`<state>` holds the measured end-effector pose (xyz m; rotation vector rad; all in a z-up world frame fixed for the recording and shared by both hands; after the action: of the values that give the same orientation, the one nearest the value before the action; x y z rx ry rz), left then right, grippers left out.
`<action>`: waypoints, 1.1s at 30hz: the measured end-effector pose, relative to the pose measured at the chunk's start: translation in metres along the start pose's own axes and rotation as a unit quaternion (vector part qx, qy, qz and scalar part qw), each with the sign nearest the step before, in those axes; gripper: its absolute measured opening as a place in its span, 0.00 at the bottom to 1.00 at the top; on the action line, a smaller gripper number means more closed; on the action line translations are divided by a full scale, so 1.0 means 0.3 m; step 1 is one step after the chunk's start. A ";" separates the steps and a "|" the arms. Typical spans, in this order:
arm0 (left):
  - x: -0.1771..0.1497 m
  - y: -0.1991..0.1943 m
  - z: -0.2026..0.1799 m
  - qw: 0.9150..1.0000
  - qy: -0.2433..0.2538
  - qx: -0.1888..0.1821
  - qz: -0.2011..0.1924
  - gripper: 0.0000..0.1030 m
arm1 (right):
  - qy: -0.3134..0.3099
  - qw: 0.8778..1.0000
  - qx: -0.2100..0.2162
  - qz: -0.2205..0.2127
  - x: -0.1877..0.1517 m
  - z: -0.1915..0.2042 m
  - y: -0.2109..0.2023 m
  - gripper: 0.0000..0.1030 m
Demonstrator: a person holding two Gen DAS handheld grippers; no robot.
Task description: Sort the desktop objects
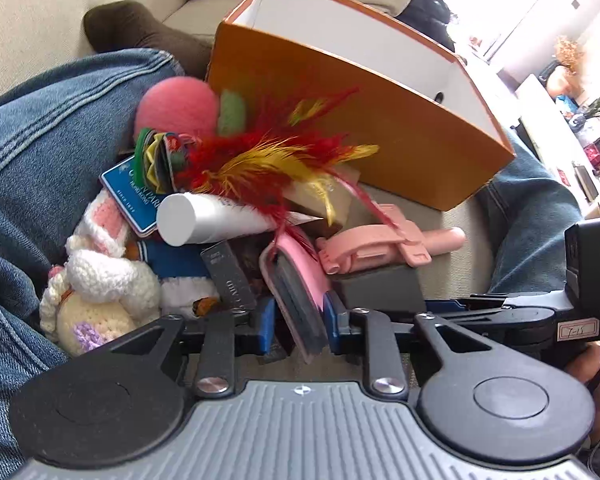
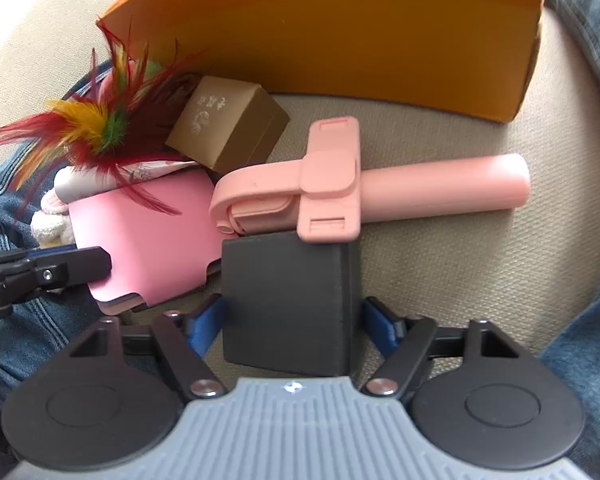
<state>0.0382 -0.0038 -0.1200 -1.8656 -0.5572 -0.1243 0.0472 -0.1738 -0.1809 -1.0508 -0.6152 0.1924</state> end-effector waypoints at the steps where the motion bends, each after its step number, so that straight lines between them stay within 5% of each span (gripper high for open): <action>1: -0.002 -0.010 -0.009 1.000 0.008 -0.002 -0.003 0.23 | 0.002 1.000 -0.002 -0.008 -0.001 0.003 -0.022 0.56; 5: -0.019 -0.045 -0.056 0.999 0.046 -0.005 -0.011 0.20 | -0.030 0.999 -0.010 -0.040 0.000 0.056 -0.095 0.41; 10: -0.028 -0.018 -0.056 0.999 0.048 0.002 0.002 0.21 | -0.096 0.993 -0.044 -0.047 0.027 0.113 -0.128 0.39; 22: 0.009 0.057 -0.036 1.000 0.026 0.015 -0.004 0.25 | -0.091 0.996 0.013 -0.020 0.021 0.116 -0.058 0.38; 33: 0.016 -0.078 -0.085 0.997 0.057 -0.026 -0.032 0.18 | -0.113 0.992 -0.005 -0.062 0.037 0.118 -0.208 0.34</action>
<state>0.0369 -0.0196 -0.0888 -1.8773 -0.5397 -0.2893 0.0279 -0.1736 -0.1109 -1.0038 -0.8852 0.2021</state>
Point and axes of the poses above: each gripper's, at about its wrist camera, not at the fingertips, and y roughly the way its jaws point, z to its left, x to its top, the point moved 6 cm from there along y, roughly the way its jaws point, and after that the axes turned 11 degrees about -y, right-handed, at the moved point
